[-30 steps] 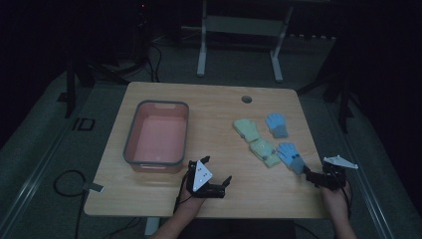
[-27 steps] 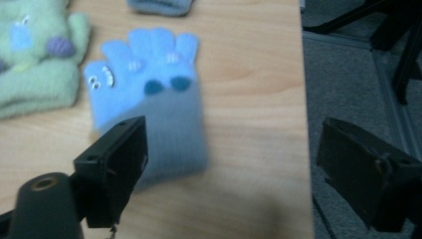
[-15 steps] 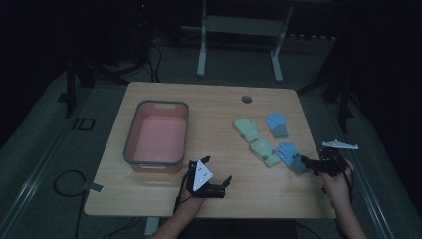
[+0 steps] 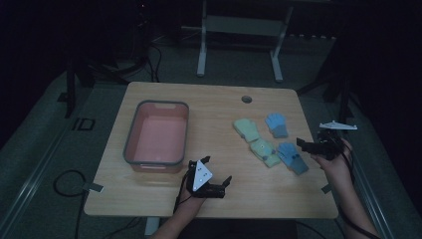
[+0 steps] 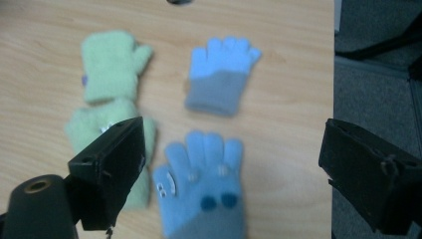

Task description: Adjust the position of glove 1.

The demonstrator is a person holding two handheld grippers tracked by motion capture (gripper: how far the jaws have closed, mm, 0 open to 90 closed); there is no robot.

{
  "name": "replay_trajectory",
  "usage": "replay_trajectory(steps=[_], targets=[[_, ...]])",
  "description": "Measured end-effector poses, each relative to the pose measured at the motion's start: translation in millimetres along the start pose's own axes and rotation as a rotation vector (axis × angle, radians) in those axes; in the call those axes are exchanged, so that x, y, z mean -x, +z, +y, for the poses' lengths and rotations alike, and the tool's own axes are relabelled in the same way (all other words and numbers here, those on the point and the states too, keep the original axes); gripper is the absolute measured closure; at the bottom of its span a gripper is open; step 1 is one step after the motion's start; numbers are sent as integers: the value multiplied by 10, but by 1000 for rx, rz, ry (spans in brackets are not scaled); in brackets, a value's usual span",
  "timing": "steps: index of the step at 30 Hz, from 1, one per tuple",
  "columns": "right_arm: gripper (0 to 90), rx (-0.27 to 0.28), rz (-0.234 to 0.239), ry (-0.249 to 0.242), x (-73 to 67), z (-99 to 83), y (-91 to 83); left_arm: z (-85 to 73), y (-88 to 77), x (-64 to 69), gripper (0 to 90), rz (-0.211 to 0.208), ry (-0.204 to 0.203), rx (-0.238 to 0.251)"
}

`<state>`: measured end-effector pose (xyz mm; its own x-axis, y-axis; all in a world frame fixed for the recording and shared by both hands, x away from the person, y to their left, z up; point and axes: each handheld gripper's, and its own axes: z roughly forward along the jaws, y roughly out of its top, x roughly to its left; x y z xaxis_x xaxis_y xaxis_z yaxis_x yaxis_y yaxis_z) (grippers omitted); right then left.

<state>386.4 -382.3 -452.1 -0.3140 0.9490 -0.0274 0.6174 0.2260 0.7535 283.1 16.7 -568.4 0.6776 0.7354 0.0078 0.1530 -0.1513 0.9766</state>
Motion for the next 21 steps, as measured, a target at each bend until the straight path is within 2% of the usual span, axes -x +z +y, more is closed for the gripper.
replay_trajectory(steps=[3,9,16,18,21], targets=[[131,7,1,-24,-37,110,3,0,0,1,18,-1,1,0],[145,14,44,-44,-105,314,29,0,0,-1,18,-2,0,1],[201,4,71,-99,-269,510,112,2,6,7,18,1,4,-3],[229,31,76,-119,-327,552,128,3,7,11,18,2,12,-4],[271,48,124,-143,-421,613,166,1,6,16,18,3,15,-2]])
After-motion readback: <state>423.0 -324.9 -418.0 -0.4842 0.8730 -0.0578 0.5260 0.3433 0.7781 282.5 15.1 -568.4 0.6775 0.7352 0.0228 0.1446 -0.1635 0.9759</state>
